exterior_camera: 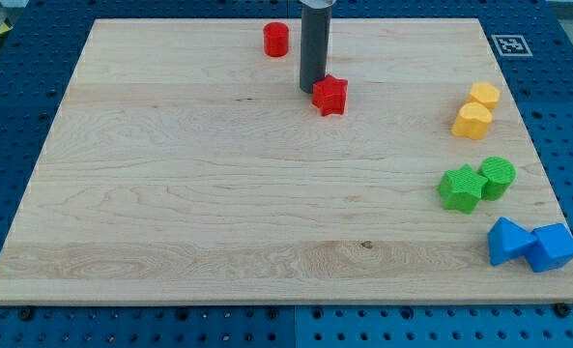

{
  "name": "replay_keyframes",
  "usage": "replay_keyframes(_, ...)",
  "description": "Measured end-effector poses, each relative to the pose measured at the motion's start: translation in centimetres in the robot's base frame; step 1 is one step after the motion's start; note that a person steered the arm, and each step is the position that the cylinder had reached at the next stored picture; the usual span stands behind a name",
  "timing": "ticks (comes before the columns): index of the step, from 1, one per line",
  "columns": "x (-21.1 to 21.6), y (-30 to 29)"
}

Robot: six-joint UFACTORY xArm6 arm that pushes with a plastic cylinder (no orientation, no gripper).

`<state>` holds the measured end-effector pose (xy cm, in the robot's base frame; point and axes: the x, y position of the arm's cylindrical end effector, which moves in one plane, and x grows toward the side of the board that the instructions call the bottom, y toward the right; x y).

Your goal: Push the red circle close to the red star

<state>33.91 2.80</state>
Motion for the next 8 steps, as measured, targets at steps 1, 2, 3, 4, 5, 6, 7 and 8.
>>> replay_keyframes(1, -3.7, 1.0)
replay_keyframes(2, -6.4, 6.2)
replay_keyframes(3, -11.0, 6.5)
replay_keyframes(4, -14.3, 1.8)
replay_keyframes(5, -14.5, -3.1)
replay_keyframes(6, -12.2, -5.0)
replay_keyframes(7, -7.1, -4.5)
replay_keyframes(8, -1.8, -3.4)
